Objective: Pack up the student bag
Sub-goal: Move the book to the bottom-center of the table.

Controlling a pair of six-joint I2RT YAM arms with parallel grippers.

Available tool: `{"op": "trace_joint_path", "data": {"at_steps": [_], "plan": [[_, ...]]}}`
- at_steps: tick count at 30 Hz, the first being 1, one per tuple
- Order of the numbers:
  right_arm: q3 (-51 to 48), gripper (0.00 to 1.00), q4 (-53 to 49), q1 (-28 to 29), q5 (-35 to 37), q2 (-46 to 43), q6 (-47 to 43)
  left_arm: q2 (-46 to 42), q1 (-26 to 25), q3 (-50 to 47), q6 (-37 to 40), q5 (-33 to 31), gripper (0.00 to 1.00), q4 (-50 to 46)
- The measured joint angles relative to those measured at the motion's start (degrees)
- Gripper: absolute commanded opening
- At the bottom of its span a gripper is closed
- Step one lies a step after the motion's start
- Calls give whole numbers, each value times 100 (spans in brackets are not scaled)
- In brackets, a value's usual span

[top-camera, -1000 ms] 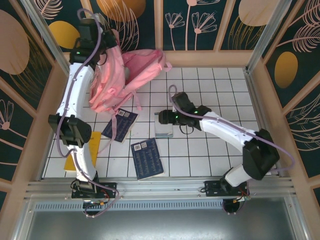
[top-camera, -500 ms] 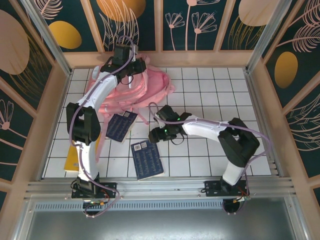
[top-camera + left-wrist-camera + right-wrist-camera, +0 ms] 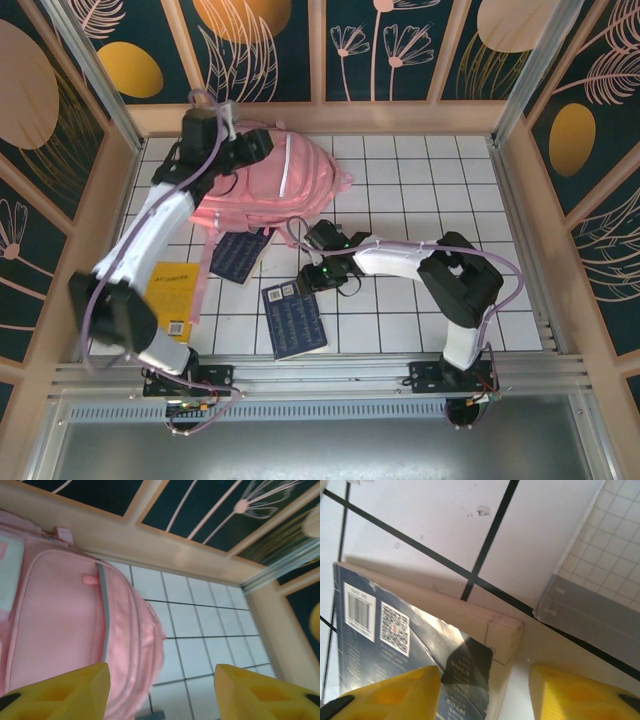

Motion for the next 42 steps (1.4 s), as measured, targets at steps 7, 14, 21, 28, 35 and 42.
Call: {"op": "trace_joint_path", "data": {"at_steps": [7, 14, 21, 28, 35, 42], "plan": [[0, 21, 153, 15, 46, 184, -2, -1976, -17, -2686, -455, 315, 54, 214], [57, 11, 306, -15, 103, 208, 63, -2435, -103, -3724, -664, 614, 55, -81], [22, 6, 435, -195, 179, 195, 170, -2660, -505, -4548, -870, 894, 56, -81], [-214, 6, 557, -538, 339, -4, 286, -2597, -905, -5272, -1134, 973, 56, 57], [-402, 36, 505, -861, 199, -131, 341, -1915, -1032, -5633, -1412, 966, 54, 767], [-487, 44, 588, -949, -479, -133, 299, -1340, -1121, -5672, -1602, 946, 52, 1392]]}}
